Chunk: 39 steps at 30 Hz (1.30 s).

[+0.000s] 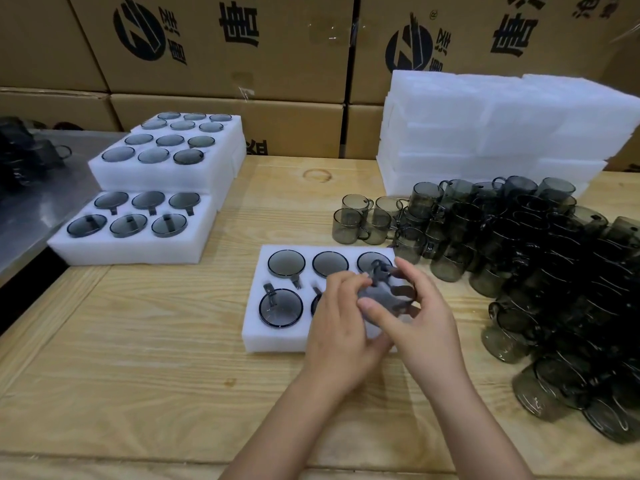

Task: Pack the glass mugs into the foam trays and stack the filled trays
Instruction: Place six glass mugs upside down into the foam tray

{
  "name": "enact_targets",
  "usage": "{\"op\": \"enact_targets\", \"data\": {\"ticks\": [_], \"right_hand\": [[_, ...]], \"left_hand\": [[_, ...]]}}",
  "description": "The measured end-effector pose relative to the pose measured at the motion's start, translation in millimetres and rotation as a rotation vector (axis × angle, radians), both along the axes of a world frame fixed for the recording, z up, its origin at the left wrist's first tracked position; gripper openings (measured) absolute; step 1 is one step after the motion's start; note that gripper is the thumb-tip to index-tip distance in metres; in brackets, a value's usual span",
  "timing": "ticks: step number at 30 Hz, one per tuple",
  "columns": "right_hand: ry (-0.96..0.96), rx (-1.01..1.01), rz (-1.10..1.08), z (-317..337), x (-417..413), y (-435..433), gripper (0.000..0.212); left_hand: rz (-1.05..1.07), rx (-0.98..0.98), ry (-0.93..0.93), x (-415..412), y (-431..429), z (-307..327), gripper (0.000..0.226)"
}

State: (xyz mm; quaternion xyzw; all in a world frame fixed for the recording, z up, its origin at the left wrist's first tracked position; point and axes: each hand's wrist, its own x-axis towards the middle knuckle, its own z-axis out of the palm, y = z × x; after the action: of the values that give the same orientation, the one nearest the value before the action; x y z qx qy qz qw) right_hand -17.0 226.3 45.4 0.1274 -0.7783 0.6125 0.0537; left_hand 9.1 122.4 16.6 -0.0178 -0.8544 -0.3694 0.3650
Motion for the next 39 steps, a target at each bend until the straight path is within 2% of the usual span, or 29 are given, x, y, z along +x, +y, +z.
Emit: {"op": "enact_targets", "data": {"ticks": [4,8,13,17,21,23,26,27,30,32,35,39], "right_hand": [[0.026,0.071,0.083,0.6,-13.5,10.2,0.053],[0.064,0.227,0.105,5.6,-24.9,20.7,0.049],[0.185,0.443,0.184,5.6,-27.0,12.7,0.053],[0.222,0.492,0.173,0.6,-24.8,11.7,0.055],[0.222,0.537,0.229,-1.0,-25.3,14.3,0.053],[0.153,0.448,0.291,5.3,-31.9,18.6,0.045],[0.029,0.298,0.238,11.9,-54.7,18.5,0.041],[0.010,0.364,0.238,11.8,-64.8,15.5,0.046],[-0.013,0.818,0.286,2.0,-87.0,0.4,0.057],[-0.081,0.967,0.240,-10.4,-90.2,-3.9,0.063],[-0.156,0.953,0.173,-25.8,-82.4,-3.8,0.064],[-0.162,0.954,0.193,-30.1,-87.0,-1.1,0.070]], "left_hand": [[-0.077,-0.123,0.101,6.9,-8.0,-10.9,0.046],[0.002,-0.262,0.155,6.1,-11.1,-15.4,0.038],[0.037,-0.271,0.062,4.5,-10.2,-14.0,0.042],[0.014,-0.257,0.017,6.5,-10.8,-12.0,0.043],[0.028,-0.135,-0.024,5.5,-6.3,-0.5,0.042],[0.054,-0.098,-0.081,1.0,-5.0,12.3,0.047],[-0.029,-0.175,-0.261,-16.2,-4.8,35.9,0.072],[-0.075,-0.238,-0.331,-24.2,-3.9,40.5,0.078],[-0.163,-0.334,-0.539,-44.3,0.1,38.8,0.079],[-0.163,-0.345,-0.680,-48.3,1.6,28.4,0.077],[-0.068,-0.528,-0.736,-48.7,2.7,12.7,0.075],[-0.037,-0.546,-0.749,-54.9,4.2,8.4,0.077]]}}
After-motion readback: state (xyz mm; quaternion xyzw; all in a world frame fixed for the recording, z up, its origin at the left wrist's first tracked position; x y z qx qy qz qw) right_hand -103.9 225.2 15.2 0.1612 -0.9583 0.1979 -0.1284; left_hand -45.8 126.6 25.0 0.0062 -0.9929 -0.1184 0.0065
